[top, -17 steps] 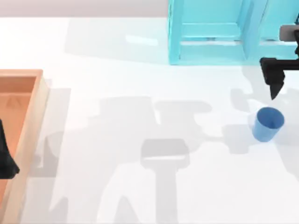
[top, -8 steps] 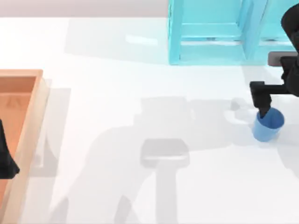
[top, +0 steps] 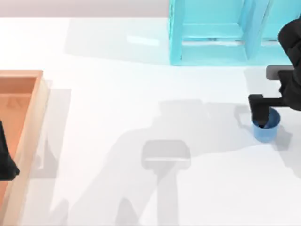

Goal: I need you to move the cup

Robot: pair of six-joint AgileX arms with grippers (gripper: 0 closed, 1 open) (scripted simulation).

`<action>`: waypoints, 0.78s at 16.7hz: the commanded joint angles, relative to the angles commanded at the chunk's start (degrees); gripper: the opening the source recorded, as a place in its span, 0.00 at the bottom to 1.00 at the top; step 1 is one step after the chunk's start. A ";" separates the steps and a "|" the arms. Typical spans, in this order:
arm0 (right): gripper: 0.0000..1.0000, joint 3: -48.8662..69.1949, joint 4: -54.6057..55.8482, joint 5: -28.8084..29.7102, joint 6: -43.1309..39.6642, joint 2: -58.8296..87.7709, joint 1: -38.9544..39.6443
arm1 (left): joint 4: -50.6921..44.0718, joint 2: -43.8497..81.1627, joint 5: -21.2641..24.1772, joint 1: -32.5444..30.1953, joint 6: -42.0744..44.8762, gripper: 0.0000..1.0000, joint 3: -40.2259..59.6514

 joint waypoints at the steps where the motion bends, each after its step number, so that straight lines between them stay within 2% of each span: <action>1: 0.85 0.00 0.00 0.00 0.00 0.00 0.00 | 0.00 0.00 0.00 0.00 0.00 1.00 0.00; 12: 0.02 0.00 0.00 0.00 0.00 0.00 0.00 | 0.00 0.00 0.00 0.00 0.00 1.00 0.00; 13: 0.00 0.00 0.00 0.00 0.00 0.00 0.00 | 0.00 0.00 0.00 0.00 0.00 1.00 0.00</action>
